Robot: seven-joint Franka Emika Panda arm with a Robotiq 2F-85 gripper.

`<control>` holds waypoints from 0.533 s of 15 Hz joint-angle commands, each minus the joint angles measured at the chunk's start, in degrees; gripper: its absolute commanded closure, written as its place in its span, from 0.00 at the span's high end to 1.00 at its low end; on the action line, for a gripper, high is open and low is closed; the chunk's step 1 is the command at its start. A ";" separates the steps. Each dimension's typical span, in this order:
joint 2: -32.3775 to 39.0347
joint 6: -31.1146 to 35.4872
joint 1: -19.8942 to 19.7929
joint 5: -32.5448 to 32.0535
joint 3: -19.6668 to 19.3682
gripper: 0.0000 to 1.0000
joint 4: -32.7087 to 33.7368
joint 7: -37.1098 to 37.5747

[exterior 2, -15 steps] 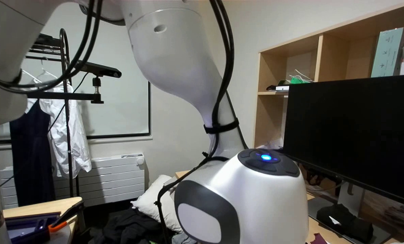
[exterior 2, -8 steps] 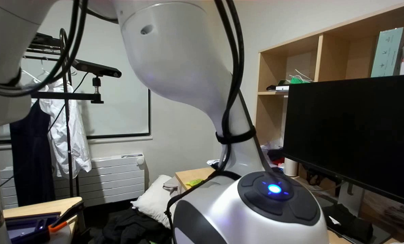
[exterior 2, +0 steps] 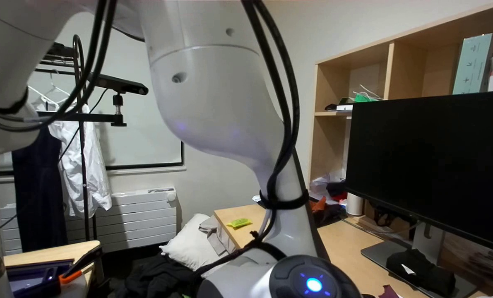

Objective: Move the green packet and black bag from the sliding tray to the left side of the table

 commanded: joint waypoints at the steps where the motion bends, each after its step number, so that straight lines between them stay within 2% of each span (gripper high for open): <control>1: 3.36 3.07 1.59 0.70 -0.54 1.00 1.68 -4.75; 8: 7.00 5.29 1.56 -0.41 2.46 0.98 5.28 -9.25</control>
